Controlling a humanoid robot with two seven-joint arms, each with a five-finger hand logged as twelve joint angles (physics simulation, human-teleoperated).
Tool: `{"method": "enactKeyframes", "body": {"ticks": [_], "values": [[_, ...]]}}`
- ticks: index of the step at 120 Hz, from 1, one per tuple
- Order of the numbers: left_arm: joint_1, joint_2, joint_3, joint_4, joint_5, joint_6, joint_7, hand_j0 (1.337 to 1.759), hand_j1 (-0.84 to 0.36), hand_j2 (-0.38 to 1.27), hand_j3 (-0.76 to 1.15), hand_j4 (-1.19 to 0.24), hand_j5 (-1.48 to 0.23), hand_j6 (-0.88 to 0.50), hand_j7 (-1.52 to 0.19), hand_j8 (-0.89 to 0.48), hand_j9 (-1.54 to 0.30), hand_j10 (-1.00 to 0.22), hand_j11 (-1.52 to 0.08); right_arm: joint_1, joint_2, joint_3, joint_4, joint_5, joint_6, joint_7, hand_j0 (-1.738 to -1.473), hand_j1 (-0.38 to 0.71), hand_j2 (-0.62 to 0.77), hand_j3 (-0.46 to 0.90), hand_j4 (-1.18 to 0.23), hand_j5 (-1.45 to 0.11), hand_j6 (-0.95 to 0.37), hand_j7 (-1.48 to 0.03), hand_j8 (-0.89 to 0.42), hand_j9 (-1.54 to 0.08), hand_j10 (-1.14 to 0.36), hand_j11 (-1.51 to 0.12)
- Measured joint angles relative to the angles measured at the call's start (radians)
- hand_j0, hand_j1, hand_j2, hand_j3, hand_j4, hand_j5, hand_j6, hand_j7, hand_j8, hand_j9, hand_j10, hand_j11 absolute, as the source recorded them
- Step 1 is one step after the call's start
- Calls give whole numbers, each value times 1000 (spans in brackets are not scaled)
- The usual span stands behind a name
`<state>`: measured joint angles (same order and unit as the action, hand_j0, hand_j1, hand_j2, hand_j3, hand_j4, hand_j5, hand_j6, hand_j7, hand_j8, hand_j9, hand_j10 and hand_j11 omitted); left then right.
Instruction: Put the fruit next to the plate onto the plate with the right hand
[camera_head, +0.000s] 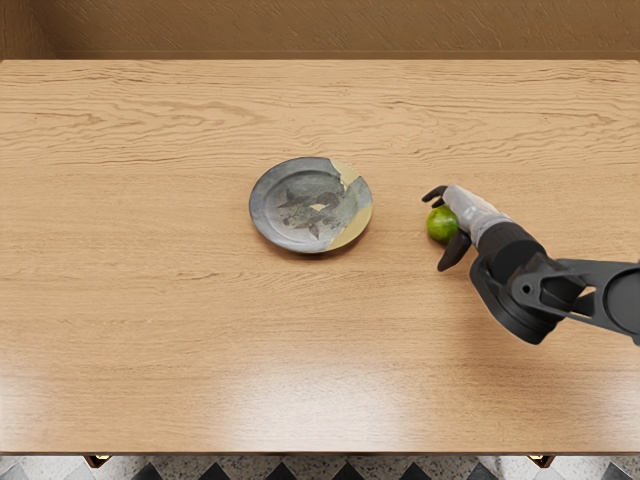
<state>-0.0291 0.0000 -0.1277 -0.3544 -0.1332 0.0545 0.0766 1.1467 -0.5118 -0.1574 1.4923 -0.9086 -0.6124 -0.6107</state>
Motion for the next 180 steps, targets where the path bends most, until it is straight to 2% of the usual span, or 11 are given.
{"method": "enactKeyframes", "body": {"ticks": [35,55,73,114,122,134,180], "values": [[0,0,0,0,0,0,0,1658,328,3,0,-17,-23,-17,-23,-17,-23,-17,-23,-5,-6,0,-1,-3,3,0,-1658,90,-67,-1,-375,-496,-299,-484,-198,-493,-287,-482],[0,0,0,0,0,0,0,1658,328,3,0,-17,-23,-17,-23,-17,-23,-17,-23,-8,-4,0,-1,-5,1,-1,-1657,197,-83,0,-488,-584,-378,-603,-313,-593,-405,-597],[0,0,0,0,0,0,0,1658,328,3,0,-17,-23,-17,-23,-17,-23,-17,-23,-9,-3,0,0,-4,2,0,-1655,241,18,0,-547,-661,-354,-683,-299,-675,-402,-691],[0,0,0,0,0,0,0,1658,328,3,0,-17,-23,-17,-23,-17,-23,-17,-23,-18,-1,1,-1,-11,1,0,-1649,249,-29,-1,-605,-677,-289,-743,-247,-723,-341,-761],[0,0,0,0,0,0,0,1658,328,3,0,-17,-23,-17,-23,-17,-23,-17,-23,-14,-4,1,-1,-5,3,1,-1650,249,17,0,-592,-704,-302,-746,-260,-740,-363,-768],[0,0,0,0,0,0,0,1658,328,3,0,-17,-23,-17,-23,-17,-23,-17,-23,-2,-6,21,-1,4,2,0,-1652,224,146,0,-587,-727,-391,-750,-331,-751,-432,-767],[0,0,0,0,0,0,0,1658,328,3,0,-17,-23,-17,-23,-17,-23,-17,-23,27,-3,247,-1,18,2,-1,-1655,204,130,0,-563,-778,-409,-755,-335,-771,-442,-767]]}}
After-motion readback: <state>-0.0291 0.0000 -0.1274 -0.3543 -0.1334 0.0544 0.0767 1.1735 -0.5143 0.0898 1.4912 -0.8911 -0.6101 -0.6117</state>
